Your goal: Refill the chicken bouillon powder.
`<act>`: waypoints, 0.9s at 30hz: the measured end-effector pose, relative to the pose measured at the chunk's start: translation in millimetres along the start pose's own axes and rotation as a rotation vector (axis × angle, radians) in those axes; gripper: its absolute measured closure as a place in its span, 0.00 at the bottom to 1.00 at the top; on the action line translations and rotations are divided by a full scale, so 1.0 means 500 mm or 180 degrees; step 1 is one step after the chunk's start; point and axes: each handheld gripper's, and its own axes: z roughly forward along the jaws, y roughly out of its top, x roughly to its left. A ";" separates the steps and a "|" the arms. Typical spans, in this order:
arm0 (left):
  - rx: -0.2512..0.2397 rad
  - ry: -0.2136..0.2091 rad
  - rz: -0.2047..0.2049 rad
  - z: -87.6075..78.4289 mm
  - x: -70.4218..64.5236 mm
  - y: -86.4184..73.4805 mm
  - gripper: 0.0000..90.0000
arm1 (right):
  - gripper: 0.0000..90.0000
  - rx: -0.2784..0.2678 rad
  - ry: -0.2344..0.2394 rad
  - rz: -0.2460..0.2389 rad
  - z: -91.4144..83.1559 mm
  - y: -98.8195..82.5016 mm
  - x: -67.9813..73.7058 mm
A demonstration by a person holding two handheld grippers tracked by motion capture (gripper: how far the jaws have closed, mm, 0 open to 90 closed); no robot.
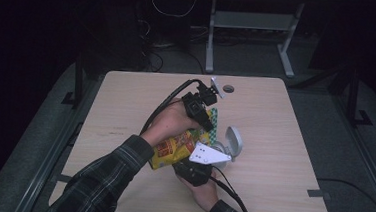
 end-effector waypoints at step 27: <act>-0.0013 0.0016 -0.0022 0.005 0.000 0.001 1.00 | 1.00 -0.0014 0.0021 0.0038 0.000 0.001 -0.001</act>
